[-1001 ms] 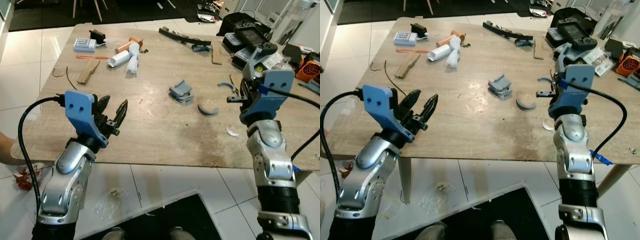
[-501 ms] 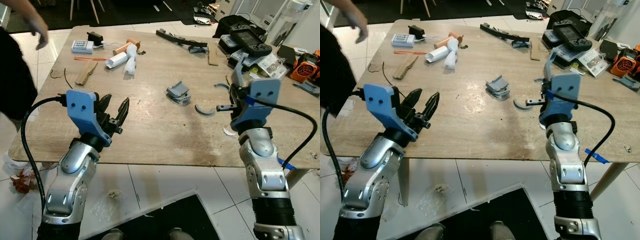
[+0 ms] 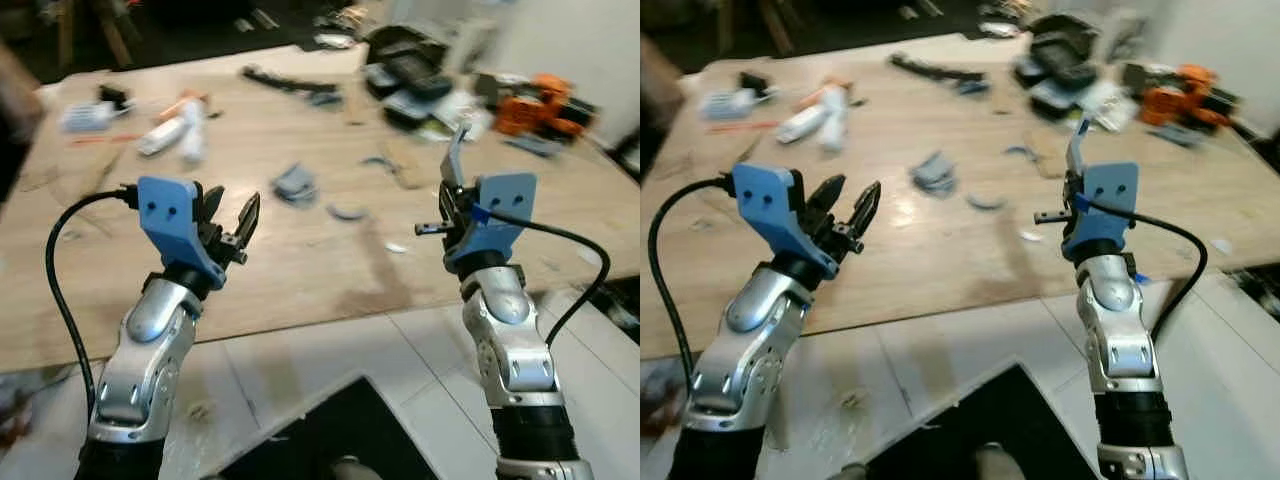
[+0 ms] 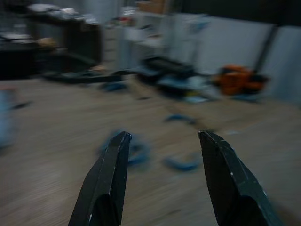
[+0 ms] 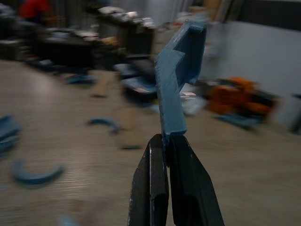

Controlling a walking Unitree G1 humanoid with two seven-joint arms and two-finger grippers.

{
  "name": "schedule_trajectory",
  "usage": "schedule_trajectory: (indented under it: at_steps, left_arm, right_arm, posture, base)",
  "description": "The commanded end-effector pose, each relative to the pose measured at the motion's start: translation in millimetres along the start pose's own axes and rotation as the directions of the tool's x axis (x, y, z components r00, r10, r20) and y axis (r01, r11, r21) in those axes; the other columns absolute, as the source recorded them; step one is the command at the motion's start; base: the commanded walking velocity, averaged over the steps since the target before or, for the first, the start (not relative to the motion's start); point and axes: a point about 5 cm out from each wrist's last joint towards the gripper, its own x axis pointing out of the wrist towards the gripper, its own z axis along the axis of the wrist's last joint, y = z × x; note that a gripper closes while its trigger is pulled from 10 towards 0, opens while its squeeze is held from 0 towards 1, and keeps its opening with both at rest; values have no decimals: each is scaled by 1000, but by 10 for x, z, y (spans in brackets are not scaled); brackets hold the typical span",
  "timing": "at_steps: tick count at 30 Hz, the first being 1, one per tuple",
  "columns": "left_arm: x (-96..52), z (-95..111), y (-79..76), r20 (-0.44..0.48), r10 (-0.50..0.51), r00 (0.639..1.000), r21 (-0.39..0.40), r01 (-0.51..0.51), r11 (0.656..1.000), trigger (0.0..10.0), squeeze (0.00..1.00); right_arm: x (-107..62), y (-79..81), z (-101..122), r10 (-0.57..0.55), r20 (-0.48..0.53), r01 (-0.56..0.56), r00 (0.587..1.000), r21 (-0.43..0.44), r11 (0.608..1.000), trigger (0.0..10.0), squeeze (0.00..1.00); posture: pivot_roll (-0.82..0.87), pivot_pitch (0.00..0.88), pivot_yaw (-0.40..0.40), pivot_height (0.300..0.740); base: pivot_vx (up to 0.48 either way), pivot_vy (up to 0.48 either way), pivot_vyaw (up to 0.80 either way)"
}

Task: Picking trash to rubbish bin

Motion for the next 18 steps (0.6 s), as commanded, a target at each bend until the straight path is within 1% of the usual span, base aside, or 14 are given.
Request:
schedule_trajectory:
  at_steps: [1, 18]
  left_arm:
    - [1, -47, -18, -14, 7, 1000, 2, -7, 1000, 10000, 0]
    - [15, -67, -19, -18, 13, 1000, 8, -13, 1000, 10000, 0]
  right_arm:
    - [-32, 42, -29, 2, 1, -2, 1000, 12, 1000, 10000, 0]
    - [-92, 77, -98, 4, -22, -4, 1000, 17, 1000, 10000, 0]
  posture:
    - [-53, 148, -48, 740]
    - [-51, 154, -44, 740]
  base:
    - [0, 0, -800]
    - [0, 0, -800]
